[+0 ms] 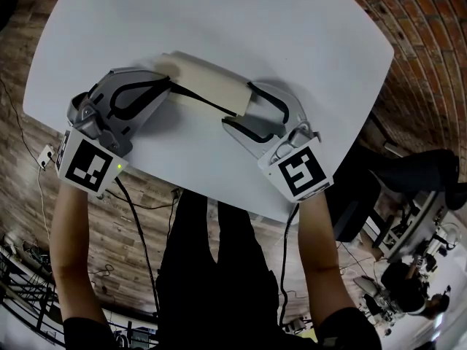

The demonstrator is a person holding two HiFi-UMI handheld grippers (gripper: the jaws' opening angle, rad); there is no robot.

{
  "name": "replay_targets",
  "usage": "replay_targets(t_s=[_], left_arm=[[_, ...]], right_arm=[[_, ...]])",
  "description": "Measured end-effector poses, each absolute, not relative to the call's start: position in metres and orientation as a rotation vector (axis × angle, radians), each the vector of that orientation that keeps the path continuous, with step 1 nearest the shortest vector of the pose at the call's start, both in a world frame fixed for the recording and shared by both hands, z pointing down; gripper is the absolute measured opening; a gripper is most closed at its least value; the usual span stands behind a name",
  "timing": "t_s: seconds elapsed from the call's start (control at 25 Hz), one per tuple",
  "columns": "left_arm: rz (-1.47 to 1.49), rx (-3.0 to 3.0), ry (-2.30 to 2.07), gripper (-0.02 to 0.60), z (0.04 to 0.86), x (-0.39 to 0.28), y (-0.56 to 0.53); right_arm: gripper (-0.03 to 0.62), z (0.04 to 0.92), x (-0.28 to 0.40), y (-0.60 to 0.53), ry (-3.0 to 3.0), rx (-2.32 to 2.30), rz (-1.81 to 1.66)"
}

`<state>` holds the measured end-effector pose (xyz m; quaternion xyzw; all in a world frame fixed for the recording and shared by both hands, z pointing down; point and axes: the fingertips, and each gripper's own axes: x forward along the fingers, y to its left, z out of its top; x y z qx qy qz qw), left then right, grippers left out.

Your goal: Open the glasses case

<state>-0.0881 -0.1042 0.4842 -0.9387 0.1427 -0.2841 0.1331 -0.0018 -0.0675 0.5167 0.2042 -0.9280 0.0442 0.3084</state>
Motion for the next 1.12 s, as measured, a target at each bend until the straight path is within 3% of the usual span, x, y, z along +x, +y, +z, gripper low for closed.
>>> replay_targets(t_s=[1.12], left_arm=[[-0.696,-2.816,0.503,0.020,0.475,-0.075,-0.145]], right_arm=[[0.311,0.510,0.006,-0.072,-2.435,0.688,0.152]])
